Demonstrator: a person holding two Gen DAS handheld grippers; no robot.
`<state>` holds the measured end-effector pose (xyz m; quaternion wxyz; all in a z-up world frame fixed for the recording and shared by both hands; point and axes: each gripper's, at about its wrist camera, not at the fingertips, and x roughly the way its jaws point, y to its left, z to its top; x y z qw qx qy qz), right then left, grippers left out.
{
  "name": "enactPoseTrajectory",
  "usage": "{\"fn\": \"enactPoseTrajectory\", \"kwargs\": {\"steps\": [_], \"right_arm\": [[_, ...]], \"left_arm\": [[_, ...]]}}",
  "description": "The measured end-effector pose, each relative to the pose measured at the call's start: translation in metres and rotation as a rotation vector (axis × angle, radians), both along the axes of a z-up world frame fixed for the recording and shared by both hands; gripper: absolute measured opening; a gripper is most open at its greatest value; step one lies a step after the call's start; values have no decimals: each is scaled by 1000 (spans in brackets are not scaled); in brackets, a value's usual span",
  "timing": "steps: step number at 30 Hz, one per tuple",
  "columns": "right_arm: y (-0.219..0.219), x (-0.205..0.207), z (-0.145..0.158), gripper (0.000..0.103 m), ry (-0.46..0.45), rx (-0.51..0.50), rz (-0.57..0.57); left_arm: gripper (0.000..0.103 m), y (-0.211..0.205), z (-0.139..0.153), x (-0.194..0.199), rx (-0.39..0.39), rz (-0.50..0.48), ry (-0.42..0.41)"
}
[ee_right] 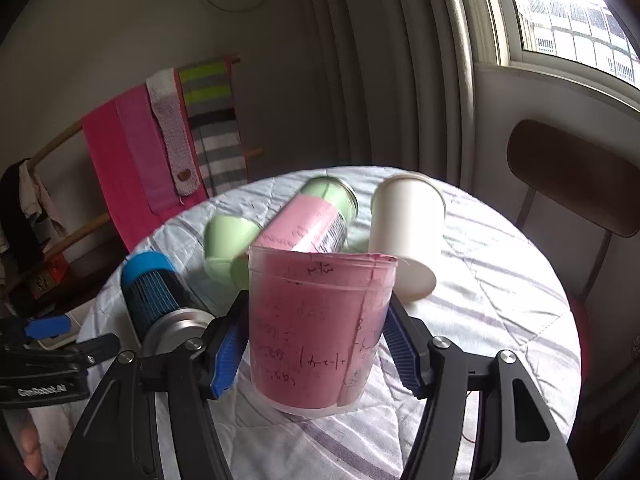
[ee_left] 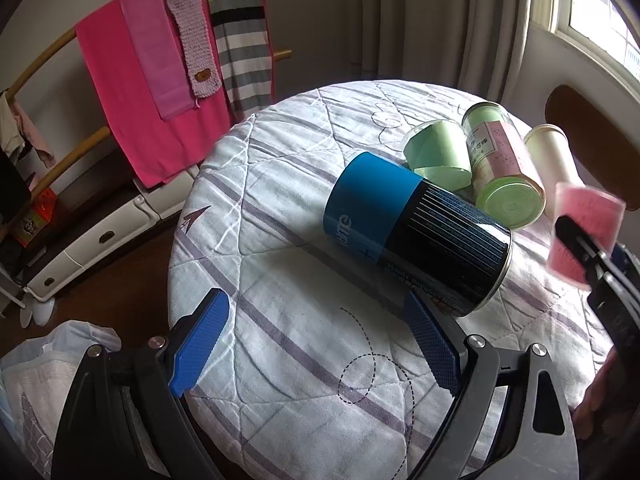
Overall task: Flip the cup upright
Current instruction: 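Turn the pink cup rim-up with the right gripper and set it down, opening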
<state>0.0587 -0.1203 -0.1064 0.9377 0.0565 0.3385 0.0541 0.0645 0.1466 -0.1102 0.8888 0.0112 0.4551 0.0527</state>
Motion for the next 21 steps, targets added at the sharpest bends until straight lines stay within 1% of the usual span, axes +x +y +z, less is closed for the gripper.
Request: {"fn": "enactPoseTrajectory", "kwargs": {"steps": [2,4,10,12,15,17,21], "right_arm": [[1,1,-5,64,31,-2,6],[1,0,-5,64,41,-13,1],[7,-14,-11,65,29,-65,11],[6,-21,-12,65,13,-65,7],[9,-23,-16,65,35,-81,22],[9,-28,-16,65,23,-83,27],[11,-28,-22,65,66,-89,49]], "left_arm": [[91,1,-1,0,-2,2,5],[91,1,-2,0,-11,0,10],[91,2,-4,-1,-10,3,14],[91,3,-5,-1,-5,5,21],[91,4,-7,-1,-13,7,27],[91,4,-8,-1,-18,4,31],[91,3,-7,-4,-19,-2,29]]}}
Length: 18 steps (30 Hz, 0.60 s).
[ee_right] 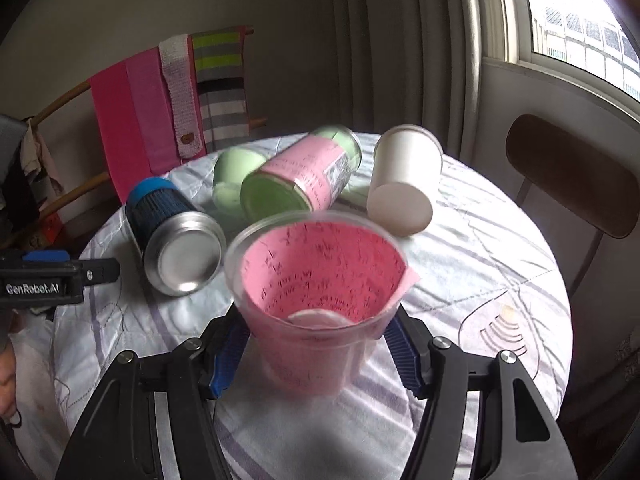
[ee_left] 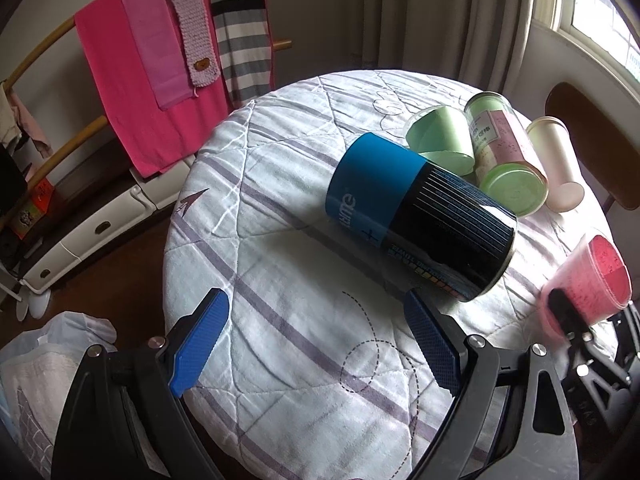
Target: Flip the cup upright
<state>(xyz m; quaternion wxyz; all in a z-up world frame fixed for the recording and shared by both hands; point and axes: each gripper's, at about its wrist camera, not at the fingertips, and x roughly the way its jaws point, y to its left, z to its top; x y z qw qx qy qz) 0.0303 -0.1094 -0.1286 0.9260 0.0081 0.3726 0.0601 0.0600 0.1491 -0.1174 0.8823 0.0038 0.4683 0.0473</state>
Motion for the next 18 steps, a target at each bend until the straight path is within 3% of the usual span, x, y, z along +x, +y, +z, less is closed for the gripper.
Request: {"fn": "enactPoseTrajectory", "kwargs": {"steps": [3,6,12,18], "right_arm": [[2,-2,-1,66,10,-9,9],[0,-7,4,81,10,3,-4],[-2,-29,19,81,-15,-21,-15],[-5,-59,58,81,-29,-78,-65]], "left_arm": [[91,-3,2,-5,3,-7,-10],[91,-4,5,-12,-10,-15,-25],[91,-12,22,-39,-41,-46,-92],[91,-24,57,-78,-61,-85,-184]]}}
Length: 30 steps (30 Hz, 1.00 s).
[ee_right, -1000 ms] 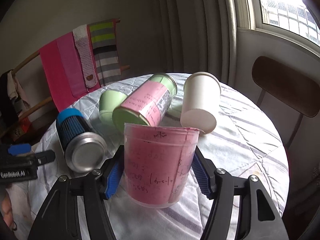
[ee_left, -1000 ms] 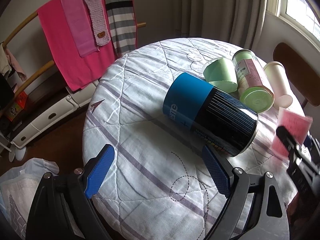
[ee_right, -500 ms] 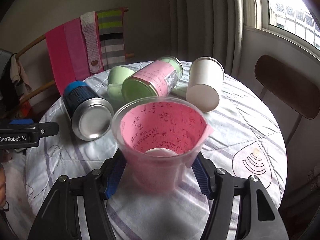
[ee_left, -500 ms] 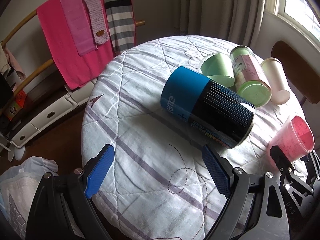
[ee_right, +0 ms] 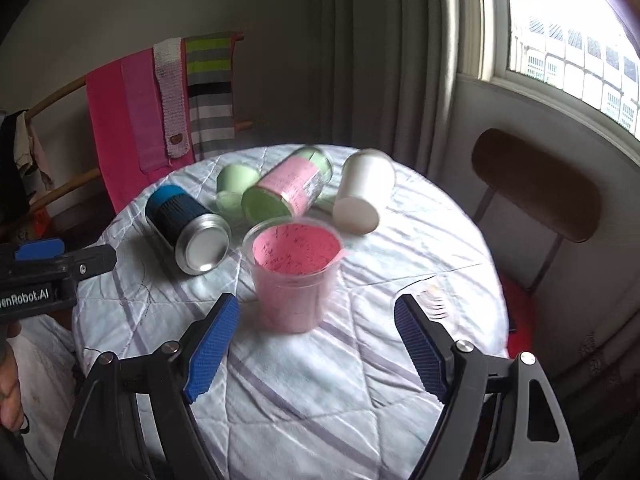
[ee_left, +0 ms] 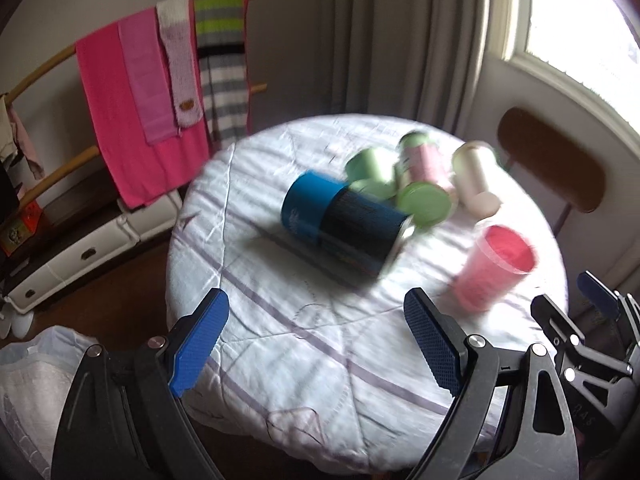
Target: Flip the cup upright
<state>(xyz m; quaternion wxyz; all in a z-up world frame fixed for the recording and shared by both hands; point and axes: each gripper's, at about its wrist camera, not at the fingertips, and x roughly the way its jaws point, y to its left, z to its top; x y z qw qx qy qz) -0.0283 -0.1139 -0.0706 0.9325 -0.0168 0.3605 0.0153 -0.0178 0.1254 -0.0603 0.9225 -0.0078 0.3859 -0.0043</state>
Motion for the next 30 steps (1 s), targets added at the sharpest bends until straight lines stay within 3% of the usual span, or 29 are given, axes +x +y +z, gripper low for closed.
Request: {"fn": "enactPoseTrajectory", "kwargs": {"steps": [5,10,20,30], "right_arm": [[-3,-29,42,83,-101,17,-31],[1,-47,60,83,-144,-4,-49],[8,-85,83,84,-288,-30,-34],[12,-102,88,84,-336,-41,-27]], "left_arm": [[94,-9,34,-36,4,-1,-115],[97,-16,53,-69,38,10,-211],[103,-24,60,-99,55,-6,-238],[103,-28,63,-117,63,-8,-248]]}}
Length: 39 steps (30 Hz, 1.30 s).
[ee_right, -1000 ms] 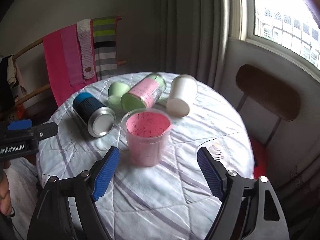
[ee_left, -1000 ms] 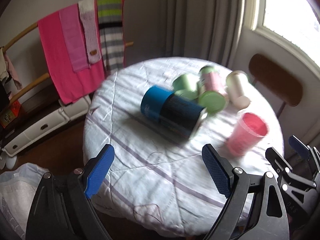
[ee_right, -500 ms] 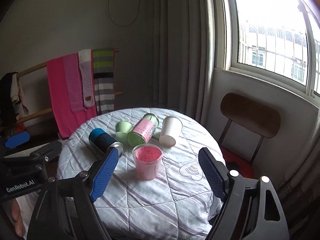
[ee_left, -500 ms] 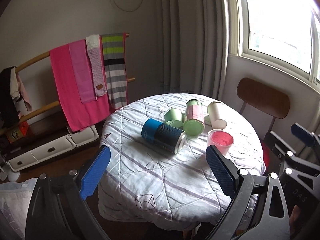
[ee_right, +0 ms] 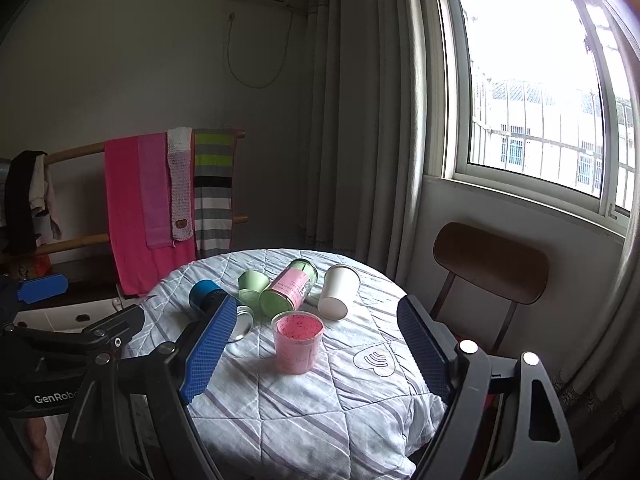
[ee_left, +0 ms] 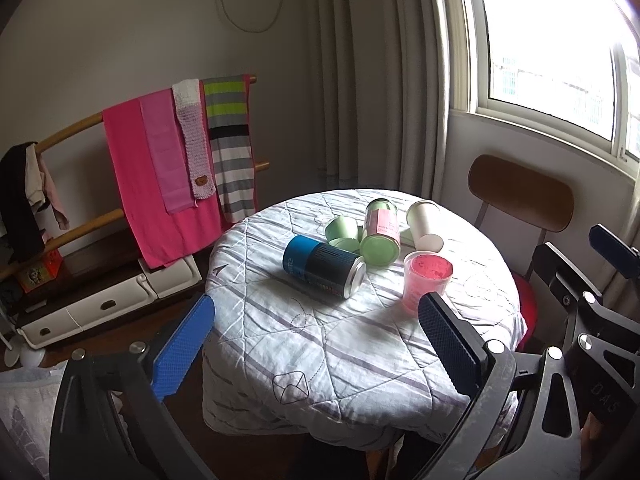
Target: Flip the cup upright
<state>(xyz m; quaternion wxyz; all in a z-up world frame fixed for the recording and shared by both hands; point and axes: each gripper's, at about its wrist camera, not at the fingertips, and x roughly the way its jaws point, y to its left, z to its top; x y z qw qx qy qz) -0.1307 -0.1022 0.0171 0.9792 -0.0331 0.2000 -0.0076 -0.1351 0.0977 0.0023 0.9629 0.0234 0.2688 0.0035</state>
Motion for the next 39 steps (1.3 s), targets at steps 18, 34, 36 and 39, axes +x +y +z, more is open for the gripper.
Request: {"fn": "enactPoseTrajectory", "kwargs": {"steps": [18,34,36,39], "right_arm": [[1,-8,1,84,-7,5,7],[2,-10,4,84,-10,3,8],[2,-10,5,84,-12,1,8],[2,-10,6,84,-15,-4,8]], "left_arm": [[103,3,-3,-8,-5,10,11],[103,4,1,-7,-42,-14,-21],[103,3,1,-6,-45,-19,-23],[103,2,2,-5,-47,-23,-24]]}}
